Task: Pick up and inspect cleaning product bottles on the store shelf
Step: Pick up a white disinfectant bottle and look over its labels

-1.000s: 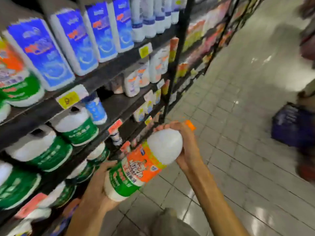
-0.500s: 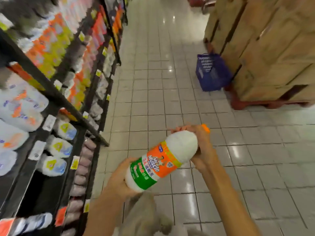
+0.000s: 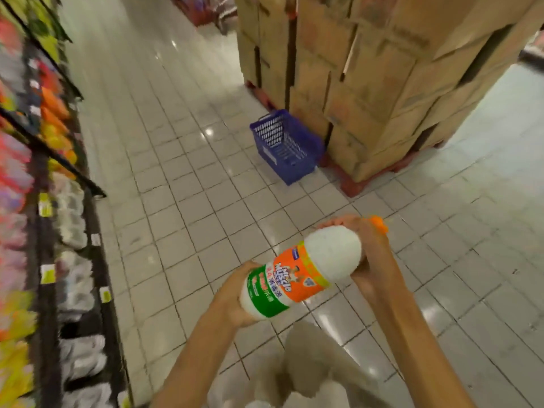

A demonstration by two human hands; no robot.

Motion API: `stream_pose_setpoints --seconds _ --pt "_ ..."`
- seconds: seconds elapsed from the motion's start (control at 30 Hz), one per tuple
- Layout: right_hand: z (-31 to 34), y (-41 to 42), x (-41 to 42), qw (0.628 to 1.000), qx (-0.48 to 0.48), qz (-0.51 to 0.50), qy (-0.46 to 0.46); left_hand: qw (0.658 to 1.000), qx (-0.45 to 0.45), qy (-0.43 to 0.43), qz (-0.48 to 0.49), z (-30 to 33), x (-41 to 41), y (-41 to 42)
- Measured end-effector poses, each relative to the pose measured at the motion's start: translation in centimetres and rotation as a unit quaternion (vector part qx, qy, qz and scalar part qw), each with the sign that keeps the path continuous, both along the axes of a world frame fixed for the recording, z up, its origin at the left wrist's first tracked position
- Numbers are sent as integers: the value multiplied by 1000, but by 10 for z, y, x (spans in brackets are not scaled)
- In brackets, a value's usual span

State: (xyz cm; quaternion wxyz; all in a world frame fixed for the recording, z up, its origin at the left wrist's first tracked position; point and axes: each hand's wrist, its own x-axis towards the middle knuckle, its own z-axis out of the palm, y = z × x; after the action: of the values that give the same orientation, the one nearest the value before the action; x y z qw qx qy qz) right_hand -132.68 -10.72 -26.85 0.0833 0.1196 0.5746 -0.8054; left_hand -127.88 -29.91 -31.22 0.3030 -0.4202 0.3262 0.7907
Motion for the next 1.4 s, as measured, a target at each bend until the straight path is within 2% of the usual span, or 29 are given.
stream_pose_setpoints --seconds 0.13,0.23,0.4,0.53,0.7,0.77,0.83,0.9,0.97,1.03,1.2,1.3,1.4 --pt "-18 -19 -112 999 -3 -35 -7 999 31 -5 -30 -18 -122 -27" --pt "-36 -32 -204 999 -13 -40 -21 999 2 -16 -44 -43 -219 -43" --pt "-49 -54 -363 998 -14 -49 -48 998 23 -5 -65 -52 -382 -66" --pt "-58 -72 -476 991 9 -80 -104 995 -13 3 -97 -73 -511 -83" --pt "-115 -92 -609 975 50 -152 -152 977 -110 23 -179 -149 -675 -89" --pt "-151 -96 -661 969 82 -171 -157 964 -152 22 -215 -184 -735 -82" --pt "-193 -103 -711 965 112 -183 -149 961 -155 36 -225 -221 -794 -78" --pt "-240 -106 -758 959 174 -191 -119 955 -191 20 -227 -270 -849 -64" --pt "-289 -108 -804 959 211 -168 -92 945 -170 16 -278 -318 -890 -50" --pt "-347 -109 -845 959 245 -120 -71 948 -146 6 -281 -372 -927 -41" --pt "-517 -94 -904 954 297 -25 -23 948 -125 4 -294 -527 -988 -7" --pt "-631 -76 -921 943 328 7 -61 951 -124 -20 -282 -620 -1007 1" --pt "-716 -69 -933 931 354 16 -88 939 -125 -16 -321 -692 -1015 9"
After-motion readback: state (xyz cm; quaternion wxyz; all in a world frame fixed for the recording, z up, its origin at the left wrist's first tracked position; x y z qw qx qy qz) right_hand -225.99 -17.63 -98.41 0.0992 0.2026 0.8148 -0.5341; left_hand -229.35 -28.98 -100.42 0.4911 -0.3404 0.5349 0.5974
